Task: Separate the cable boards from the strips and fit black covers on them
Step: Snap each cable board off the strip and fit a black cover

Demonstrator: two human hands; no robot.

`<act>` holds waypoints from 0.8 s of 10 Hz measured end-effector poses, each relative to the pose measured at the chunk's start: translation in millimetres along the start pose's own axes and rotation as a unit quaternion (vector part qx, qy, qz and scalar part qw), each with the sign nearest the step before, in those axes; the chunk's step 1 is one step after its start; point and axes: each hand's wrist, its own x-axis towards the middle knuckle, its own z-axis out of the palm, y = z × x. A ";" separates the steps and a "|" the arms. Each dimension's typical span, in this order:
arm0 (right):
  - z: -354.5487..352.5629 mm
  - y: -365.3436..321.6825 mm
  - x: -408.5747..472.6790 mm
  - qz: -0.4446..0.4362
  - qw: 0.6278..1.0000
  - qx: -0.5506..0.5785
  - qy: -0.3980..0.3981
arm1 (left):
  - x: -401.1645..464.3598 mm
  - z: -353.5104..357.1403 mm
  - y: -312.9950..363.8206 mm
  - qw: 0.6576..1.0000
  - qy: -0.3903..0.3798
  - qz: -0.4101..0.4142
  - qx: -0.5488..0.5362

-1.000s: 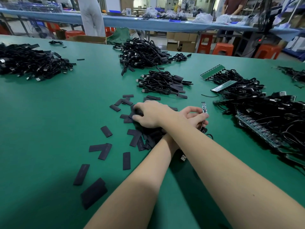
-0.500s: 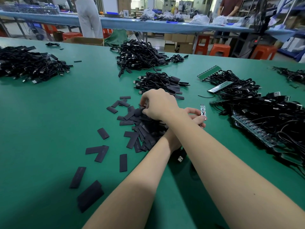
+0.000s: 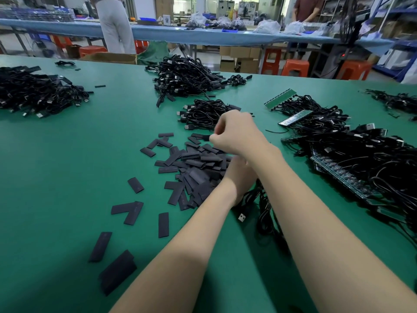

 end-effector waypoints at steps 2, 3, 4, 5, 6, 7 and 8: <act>-37.6 48.2 -21.6 0.054 0.983 0.090 0.149 | -6.8 -1.0 6.5 0.988 -0.059 -0.011 -0.141; -44.4 76.5 -31.0 0.101 0.966 0.167 0.167 | -5.1 -1.5 7.6 0.984 -0.064 -0.017 -0.164; -42.7 99.1 -44.4 0.130 0.953 0.243 0.126 | -5.9 -2.5 9.1 0.981 -0.059 -0.028 -0.183; -38.2 111.7 -57.9 0.112 0.947 0.294 0.065 | -4.6 -3.9 8.6 0.981 -0.055 -0.034 -0.185; -37.4 118.0 -63.9 0.094 0.934 0.344 0.034 | -4.4 -4.0 7.8 0.982 -0.059 -0.030 -0.177; -36.5 122.5 -67.9 0.103 0.920 0.379 0.004 | -4.9 -4.5 8.2 0.978 -0.066 -0.025 -0.194; -31.1 124.7 -71.9 0.100 0.927 0.362 -0.021 | -4.4 -4.9 7.9 0.976 -0.075 -0.026 -0.204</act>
